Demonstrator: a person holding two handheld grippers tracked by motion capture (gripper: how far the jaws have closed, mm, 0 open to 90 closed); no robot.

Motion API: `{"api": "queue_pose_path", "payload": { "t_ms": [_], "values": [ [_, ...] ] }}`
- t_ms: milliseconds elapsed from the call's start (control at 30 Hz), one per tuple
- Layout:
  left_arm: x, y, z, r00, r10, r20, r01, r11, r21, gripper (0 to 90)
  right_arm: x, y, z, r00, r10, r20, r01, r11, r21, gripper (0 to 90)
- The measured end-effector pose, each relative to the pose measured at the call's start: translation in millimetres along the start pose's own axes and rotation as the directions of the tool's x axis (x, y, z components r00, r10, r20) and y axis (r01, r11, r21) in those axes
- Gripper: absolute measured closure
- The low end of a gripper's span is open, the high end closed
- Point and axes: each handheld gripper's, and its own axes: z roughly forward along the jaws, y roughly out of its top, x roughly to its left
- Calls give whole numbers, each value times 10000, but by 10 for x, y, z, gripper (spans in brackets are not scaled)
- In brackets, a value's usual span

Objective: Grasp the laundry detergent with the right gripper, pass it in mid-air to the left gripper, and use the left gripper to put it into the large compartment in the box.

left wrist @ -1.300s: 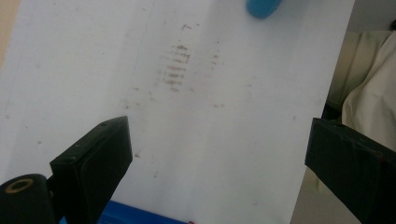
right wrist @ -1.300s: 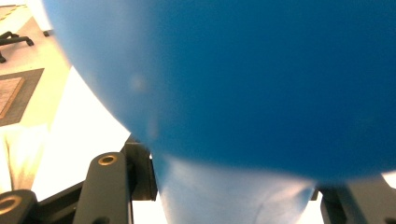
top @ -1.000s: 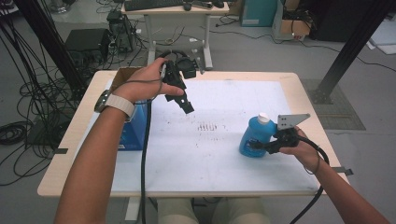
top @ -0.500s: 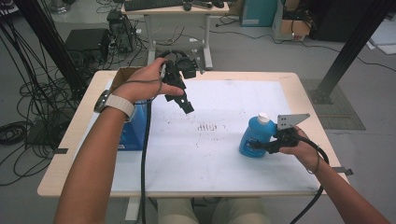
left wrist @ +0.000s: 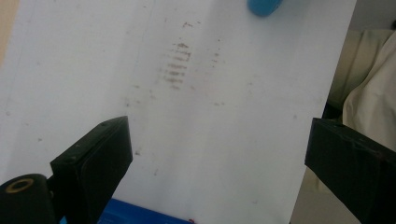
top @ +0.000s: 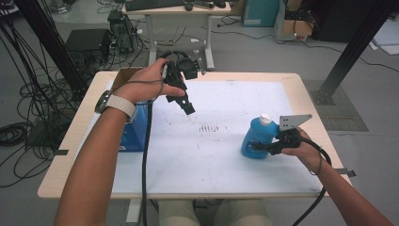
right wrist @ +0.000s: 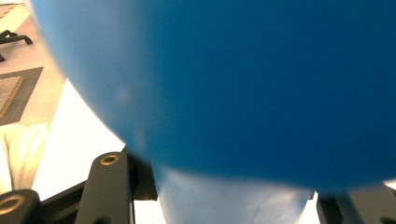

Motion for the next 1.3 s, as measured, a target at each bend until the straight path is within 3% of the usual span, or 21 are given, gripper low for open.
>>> {"api": "queue_pose_path", "payload": {
  "t_ms": [1300],
  "values": [
    [-9, 25, 11, 10000, 48, -14, -48, 9999, -89, 79, -13, 4, 1, 9999, 3, -106, -2, 10000, 47, 425]
  ]
}}
